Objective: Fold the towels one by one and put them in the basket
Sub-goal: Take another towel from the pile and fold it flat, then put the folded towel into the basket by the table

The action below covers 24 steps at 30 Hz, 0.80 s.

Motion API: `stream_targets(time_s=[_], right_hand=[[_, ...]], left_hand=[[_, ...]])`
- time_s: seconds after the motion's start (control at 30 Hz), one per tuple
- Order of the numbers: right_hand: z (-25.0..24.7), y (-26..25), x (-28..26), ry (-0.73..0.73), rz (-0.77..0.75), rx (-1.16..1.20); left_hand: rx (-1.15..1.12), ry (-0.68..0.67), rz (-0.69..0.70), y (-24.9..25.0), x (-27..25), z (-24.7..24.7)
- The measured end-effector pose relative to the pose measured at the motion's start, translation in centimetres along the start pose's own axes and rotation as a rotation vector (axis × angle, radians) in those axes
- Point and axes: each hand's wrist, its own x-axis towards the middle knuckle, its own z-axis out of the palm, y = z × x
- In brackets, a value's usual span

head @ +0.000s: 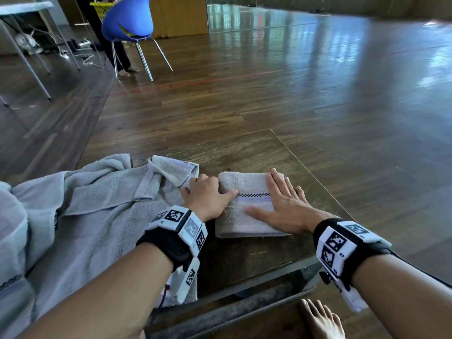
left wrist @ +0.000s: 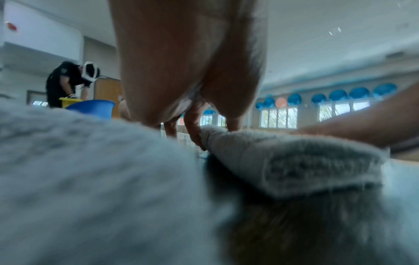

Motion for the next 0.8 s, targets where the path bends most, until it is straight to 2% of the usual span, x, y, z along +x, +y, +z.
stream_targets(time_s=[0.1, 0.2, 0.3, 0.43, 0.53, 0.63, 0.7, 0.8], right_hand=[[-0.6, -0.3, -0.4, 0.034, -0.012, 0.110], [-2.1, -1.4, -1.0, 0.115, 0.041, 0.374], [-3.2, -4.1, -1.8, 0.165, 0.071, 0.485], [-3.5, -9.5, -3.1, 0.234, -0.059, 0.615], [-3.4, -14.8, -3.6, 0.191, -0.171, 0.951], [-2.9, -21.3, -4.4, 0.109, -0.303, 1.110], [-2.5, -26.6, -5.3, 0.042, -0.399, 1.089], [-1.5, -35.5, -7.6, -0.150, -0.548, 1.040]], left_hand=[[-0.281, 0.076, 0.048, 0.8, -0.4, -0.9], [-0.614, 0.095, 0.083, 1.8, -1.7, -3.1], [-0.843, 0.095, 0.080, 1.6, -3.6, -6.4], [-1.086, 0.023, 0.059, -1.6, -7.2, -12.5], [-1.117, 0.024, 0.034, -5.6, -10.7, -17.3], [-1.093, 0.137, -0.009, -10.1, -15.8, -21.4], [-1.104, 0.254, -0.056, -13.8, -20.0, -23.6], [-1.144, 0.490, -0.156, -20.4, -27.7, -25.9]])
